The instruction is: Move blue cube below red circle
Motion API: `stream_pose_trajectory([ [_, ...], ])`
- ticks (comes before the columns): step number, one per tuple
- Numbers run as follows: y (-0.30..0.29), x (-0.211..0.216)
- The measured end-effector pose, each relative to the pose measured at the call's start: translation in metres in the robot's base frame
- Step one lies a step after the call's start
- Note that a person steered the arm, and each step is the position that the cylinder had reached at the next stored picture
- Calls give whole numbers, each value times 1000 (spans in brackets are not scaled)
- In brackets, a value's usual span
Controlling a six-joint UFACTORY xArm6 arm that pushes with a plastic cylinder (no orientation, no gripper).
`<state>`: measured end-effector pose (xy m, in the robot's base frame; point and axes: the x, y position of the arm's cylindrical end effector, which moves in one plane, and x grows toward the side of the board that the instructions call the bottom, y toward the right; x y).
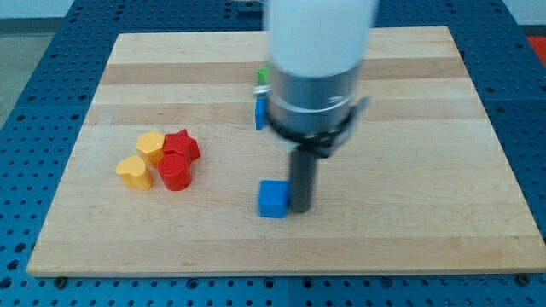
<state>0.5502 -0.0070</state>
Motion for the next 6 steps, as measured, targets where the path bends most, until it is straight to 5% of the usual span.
stream_pose_trajectory([
  [1, -59, 4],
  [3, 2, 3],
  [6, 14, 3],
])
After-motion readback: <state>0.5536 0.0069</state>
